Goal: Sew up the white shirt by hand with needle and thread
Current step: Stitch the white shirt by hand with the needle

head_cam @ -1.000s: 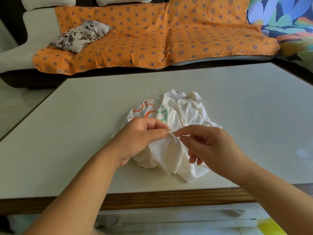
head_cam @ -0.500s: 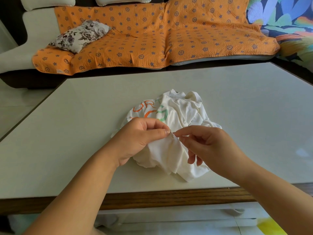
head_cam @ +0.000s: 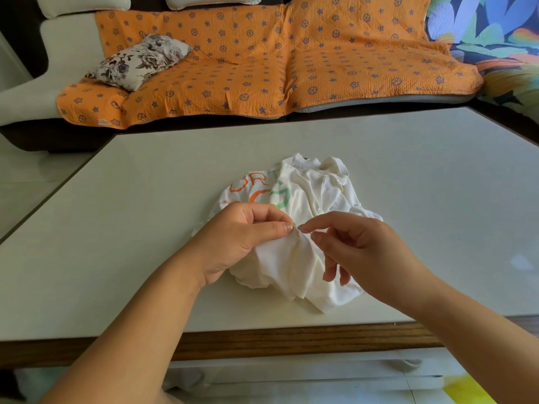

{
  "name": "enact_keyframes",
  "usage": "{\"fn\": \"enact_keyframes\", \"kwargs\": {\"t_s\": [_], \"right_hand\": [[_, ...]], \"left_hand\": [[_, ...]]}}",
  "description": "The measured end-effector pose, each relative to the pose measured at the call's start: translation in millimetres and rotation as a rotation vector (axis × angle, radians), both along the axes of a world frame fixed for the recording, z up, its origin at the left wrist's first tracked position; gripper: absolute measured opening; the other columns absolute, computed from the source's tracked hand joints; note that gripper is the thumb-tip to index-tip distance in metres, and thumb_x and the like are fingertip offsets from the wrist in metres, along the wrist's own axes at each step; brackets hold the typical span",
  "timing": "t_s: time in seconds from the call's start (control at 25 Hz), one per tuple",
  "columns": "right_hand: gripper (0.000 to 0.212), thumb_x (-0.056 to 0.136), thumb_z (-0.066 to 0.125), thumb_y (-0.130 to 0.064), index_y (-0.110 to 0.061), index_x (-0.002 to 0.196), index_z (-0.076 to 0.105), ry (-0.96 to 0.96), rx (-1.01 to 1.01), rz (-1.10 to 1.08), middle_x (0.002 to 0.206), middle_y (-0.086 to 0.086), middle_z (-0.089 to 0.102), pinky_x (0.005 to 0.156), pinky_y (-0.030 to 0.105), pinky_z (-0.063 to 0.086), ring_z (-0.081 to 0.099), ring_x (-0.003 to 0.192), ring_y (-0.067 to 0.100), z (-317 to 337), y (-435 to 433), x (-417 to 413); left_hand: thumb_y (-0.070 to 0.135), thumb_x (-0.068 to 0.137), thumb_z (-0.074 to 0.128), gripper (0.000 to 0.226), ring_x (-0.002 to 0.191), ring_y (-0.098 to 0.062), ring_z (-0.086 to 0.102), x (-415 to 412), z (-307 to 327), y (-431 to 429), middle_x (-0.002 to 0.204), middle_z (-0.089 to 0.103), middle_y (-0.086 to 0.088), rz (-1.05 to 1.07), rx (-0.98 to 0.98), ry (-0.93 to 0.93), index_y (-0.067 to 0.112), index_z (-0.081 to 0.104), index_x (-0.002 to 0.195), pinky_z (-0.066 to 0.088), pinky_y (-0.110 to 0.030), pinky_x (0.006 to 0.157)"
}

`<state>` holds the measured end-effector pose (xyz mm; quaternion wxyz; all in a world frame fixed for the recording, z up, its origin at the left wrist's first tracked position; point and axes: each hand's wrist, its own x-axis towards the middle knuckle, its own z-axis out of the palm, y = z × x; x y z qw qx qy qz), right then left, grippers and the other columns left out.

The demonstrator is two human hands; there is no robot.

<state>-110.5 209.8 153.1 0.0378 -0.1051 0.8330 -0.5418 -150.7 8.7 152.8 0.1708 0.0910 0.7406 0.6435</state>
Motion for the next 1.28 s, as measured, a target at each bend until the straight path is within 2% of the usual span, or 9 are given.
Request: {"fn": "enact_keyframes", "kwargs": {"t_s": [0.16, 0.52, 0.64, 0.92, 1.08, 1.2, 1.28], "right_hand": [[0.019, 0.096, 0.057, -0.019, -0.031, 0.095, 0.072, -0.006, 0.003, 0.008, 0.058, 0.004, 0.063, 0.052, 0.016, 0.049, 0.057, 0.047, 0.002, 3, 0, 1], [0.018, 0.095, 0.059, -0.017, -0.028, 0.094, 0.073, -0.011, 0.012, 0.006, 0.057, 0.001, 0.064, 0.051, 0.014, 0.047, 0.056, 0.045, 0.001, 1, 1, -1], [0.017, 0.095, 0.059, -0.017, -0.027, 0.092, 0.073, -0.014, 0.012, 0.017, 0.059, 0.004, 0.065, 0.052, 0.016, 0.048, 0.059, 0.049, 0.003, 0, 2, -2], [0.01, 0.093, 0.062, -0.014, -0.013, 0.084, 0.068, -0.078, -0.05, -0.014, 0.064, 0.003, 0.068, 0.052, 0.024, 0.048, 0.067, 0.057, 0.015, -4, -2, -4], [0.004, 0.093, 0.062, -0.01, -0.013, 0.091, 0.064, -0.109, -0.101, -0.021, 0.072, 0.005, 0.073, 0.061, 0.031, 0.057, 0.071, 0.065, 0.021, -2, -5, -4], [0.015, 0.096, 0.056, -0.008, -0.021, 0.102, 0.06, -0.082, -0.066, -0.01, 0.077, 0.001, 0.075, 0.074, 0.034, 0.06, 0.073, 0.071, 0.017, -4, -6, -6], [0.018, 0.097, 0.053, -0.009, -0.024, 0.101, 0.062, -0.053, -0.059, -0.014, 0.077, -0.001, 0.075, 0.078, 0.033, 0.06, 0.073, 0.074, 0.014, -5, -8, -6]], "left_hand": [[0.024, 0.072, 0.07, 0.008, 0.083, -0.014, 0.064, 0, 0, 1, 0.082, 0.072, 0.0, 0.004, -0.001, 0.0, 0.025, 0.077, 0.075, 0.047, -0.03, 0.085], [0.025, 0.072, 0.072, 0.009, 0.081, -0.01, 0.063, -2, -2, -1, 0.081, 0.071, 0.002, -0.027, -0.009, -0.002, 0.022, 0.077, 0.078, 0.046, -0.028, 0.086], [0.026, 0.07, 0.082, 0.011, 0.083, -0.009, 0.065, -2, -2, -1, 0.082, 0.072, 0.002, -0.053, -0.003, -0.011, 0.02, 0.077, 0.079, 0.047, -0.029, 0.089], [0.026, 0.069, 0.073, 0.016, 0.086, -0.01, 0.066, 0, -6, 7, 0.085, 0.073, -0.001, -0.058, -0.005, -0.01, 0.018, 0.076, 0.082, 0.048, -0.027, 0.088], [0.028, 0.069, 0.076, 0.014, 0.092, -0.009, 0.066, -1, -10, 9, 0.088, 0.075, 0.0, -0.007, -0.031, 0.016, 0.02, 0.078, 0.08, 0.047, -0.029, 0.096], [0.035, 0.068, 0.078, 0.017, 0.097, -0.013, 0.067, -2, -13, 13, 0.091, 0.076, -0.001, 0.014, -0.084, 0.013, 0.023, 0.078, 0.08, 0.046, -0.038, 0.103], [0.041, 0.063, 0.078, 0.024, 0.093, -0.013, 0.067, -2, -14, 16, 0.087, 0.075, 0.0, 0.028, -0.086, 0.015, 0.023, 0.078, 0.079, 0.047, -0.04, 0.101]]}}
